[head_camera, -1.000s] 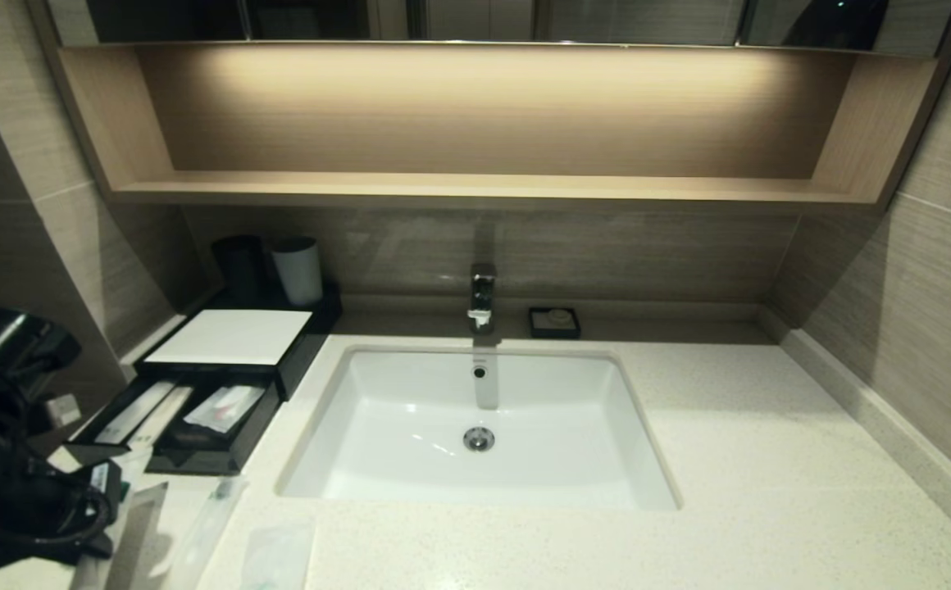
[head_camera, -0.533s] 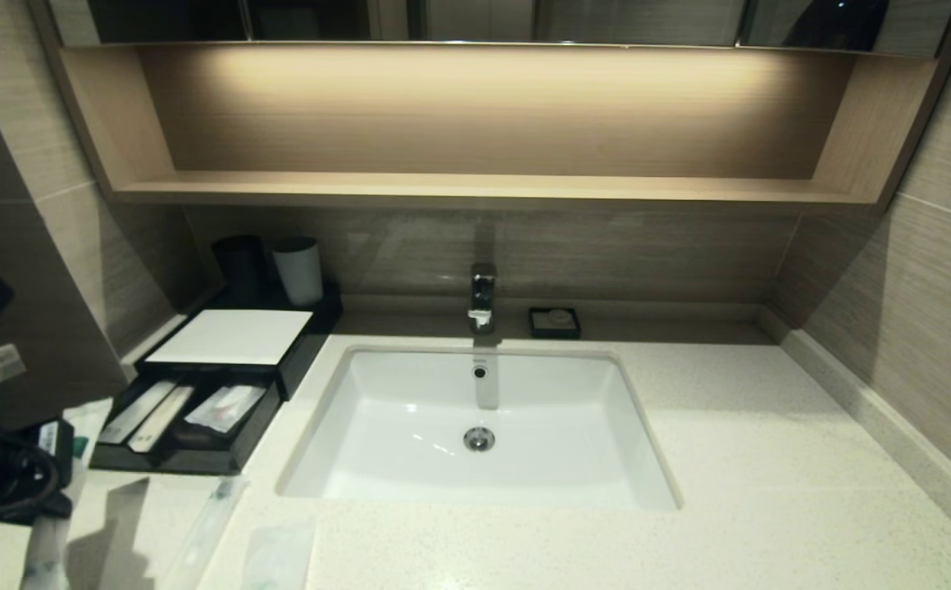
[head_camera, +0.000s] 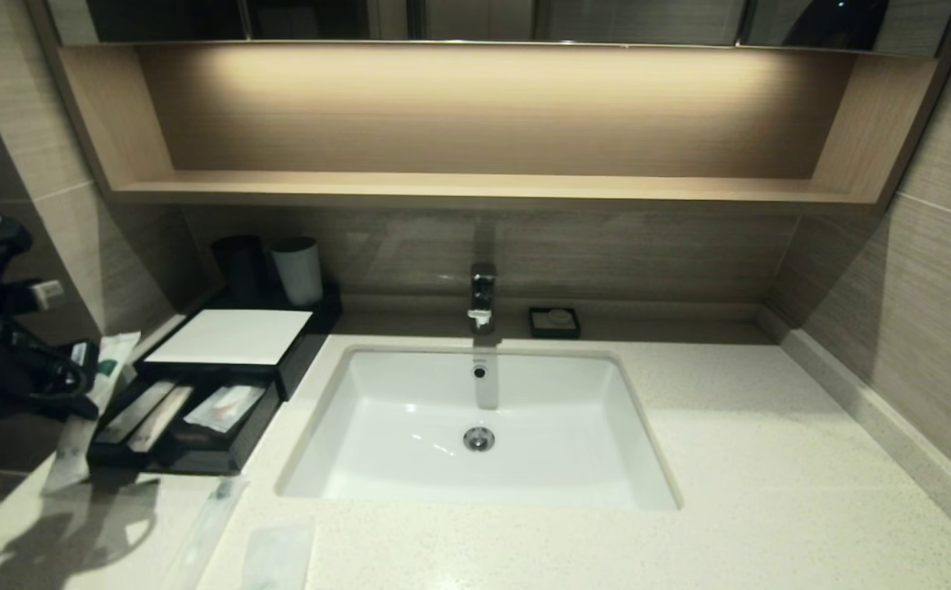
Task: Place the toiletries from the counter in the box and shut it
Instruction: Place the bathroom toiletry into the drawer
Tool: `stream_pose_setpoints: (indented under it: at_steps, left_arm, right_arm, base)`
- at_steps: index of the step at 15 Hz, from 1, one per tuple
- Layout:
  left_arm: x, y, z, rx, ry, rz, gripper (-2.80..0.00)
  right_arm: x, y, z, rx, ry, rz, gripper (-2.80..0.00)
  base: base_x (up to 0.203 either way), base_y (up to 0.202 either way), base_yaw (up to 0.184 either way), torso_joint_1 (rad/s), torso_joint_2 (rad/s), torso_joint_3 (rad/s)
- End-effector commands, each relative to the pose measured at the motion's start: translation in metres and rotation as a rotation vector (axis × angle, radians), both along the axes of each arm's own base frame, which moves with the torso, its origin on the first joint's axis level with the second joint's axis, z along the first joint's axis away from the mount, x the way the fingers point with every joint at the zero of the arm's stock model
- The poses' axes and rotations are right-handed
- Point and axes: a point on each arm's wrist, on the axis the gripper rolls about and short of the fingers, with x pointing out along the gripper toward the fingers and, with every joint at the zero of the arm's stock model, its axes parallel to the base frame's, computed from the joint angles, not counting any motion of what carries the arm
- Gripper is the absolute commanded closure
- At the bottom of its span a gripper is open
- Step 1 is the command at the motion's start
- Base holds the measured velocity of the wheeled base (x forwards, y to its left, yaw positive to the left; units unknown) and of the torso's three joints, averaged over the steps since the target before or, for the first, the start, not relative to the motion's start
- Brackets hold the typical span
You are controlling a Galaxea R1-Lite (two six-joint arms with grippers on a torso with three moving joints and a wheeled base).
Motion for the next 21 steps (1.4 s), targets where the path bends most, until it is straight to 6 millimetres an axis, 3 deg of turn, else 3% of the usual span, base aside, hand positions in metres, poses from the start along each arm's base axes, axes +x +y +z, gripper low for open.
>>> stream_pose_setpoints:
  at_steps: [1, 6, 12, 17, 21]
  left_arm:
    - [0.034, 0.023, -0.015, -0.038, 0.059, -0.011, 0.00]
    - [0.025, 0.017, -0.011, -0.132, 0.176, -0.076, 0.00]
    - [0.042, 0.021, -0.003, -0.151, 0.235, -0.096, 0.00]
    - [0.027, 0.015, 0.003, -0.208, 0.367, -0.090, 0.00]
    - [0.042, 0.021, -0.015, -0.182, 0.376, -0.090, 0.00]
  right_arm:
    - [0.000, 0.000, 0.000, 0.000, 0.001, 0.001, 0.00]
    - [0.000, 0.000, 0.000, 0.000, 0.001, 0.001, 0.00]
    - [0.000, 0.000, 0.000, 0.000, 0.000, 0.001, 0.00]
    - [0.000, 0.000, 0.000, 0.000, 0.001, 0.001, 0.00]
    - [0.000, 0.000, 0.000, 0.000, 0.001, 0.001, 0.00]
  base:
    - [0.000, 0.000, 0.000, 0.000, 0.00, 0.000]
    - [0.000, 0.000, 0.000, 0.000, 0.00, 0.000]
    - [0.000, 0.000, 0.000, 0.000, 0.00, 0.000]
    - [0.000, 0.000, 0.000, 0.000, 0.00, 0.000]
    - [0.000, 0.000, 0.000, 0.000, 0.00, 0.000]
